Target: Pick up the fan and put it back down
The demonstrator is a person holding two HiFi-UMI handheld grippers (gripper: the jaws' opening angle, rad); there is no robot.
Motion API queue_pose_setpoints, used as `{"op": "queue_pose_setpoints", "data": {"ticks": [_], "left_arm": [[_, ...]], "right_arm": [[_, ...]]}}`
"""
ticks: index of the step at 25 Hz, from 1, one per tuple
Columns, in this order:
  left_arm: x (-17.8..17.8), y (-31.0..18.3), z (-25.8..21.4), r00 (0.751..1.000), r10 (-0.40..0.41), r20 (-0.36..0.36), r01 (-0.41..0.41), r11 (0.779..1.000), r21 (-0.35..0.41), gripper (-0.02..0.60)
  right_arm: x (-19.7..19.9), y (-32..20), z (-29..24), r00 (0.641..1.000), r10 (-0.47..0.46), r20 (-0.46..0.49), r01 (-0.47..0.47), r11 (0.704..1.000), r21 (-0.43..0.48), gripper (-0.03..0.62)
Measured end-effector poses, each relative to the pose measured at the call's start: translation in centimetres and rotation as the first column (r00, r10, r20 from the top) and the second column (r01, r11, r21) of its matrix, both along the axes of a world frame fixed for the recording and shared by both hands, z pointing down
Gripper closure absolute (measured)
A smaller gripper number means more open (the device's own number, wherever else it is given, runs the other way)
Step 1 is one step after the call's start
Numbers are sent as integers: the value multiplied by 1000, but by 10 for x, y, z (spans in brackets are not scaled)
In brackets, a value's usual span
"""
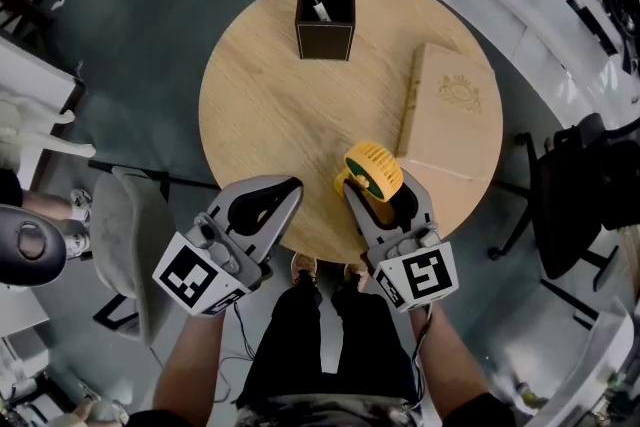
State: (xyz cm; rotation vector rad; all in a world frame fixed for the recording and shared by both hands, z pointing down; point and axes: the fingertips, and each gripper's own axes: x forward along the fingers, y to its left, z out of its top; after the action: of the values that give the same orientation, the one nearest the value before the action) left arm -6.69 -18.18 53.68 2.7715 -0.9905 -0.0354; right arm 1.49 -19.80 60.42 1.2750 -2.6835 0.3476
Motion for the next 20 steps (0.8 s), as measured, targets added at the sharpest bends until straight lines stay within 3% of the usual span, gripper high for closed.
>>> {"op": "queue_pose_setpoints", "data": {"ticks": [8, 12, 15, 20], "left_arm": [[3, 1, -4, 1000, -6, 2, 6, 1000, 4, 563], [3, 2, -9, 1000, -13, 2, 13, 1000, 5, 563], [4, 2, -12, 1000, -17, 0, 17, 1000, 8, 563], [6, 4, -16, 1000, -15, 4, 15, 1000, 13, 563]], "right_arm": [[2, 3, -5, 999, -16, 32, 17, 1000, -18, 239], [1, 6, -12, 999, -37, 25, 37, 999, -20, 132], [2, 8, -12, 999, -52, 14, 52, 998, -31, 10], [3, 13, -17, 998, -63, 3, 63, 998, -22, 8]]}}
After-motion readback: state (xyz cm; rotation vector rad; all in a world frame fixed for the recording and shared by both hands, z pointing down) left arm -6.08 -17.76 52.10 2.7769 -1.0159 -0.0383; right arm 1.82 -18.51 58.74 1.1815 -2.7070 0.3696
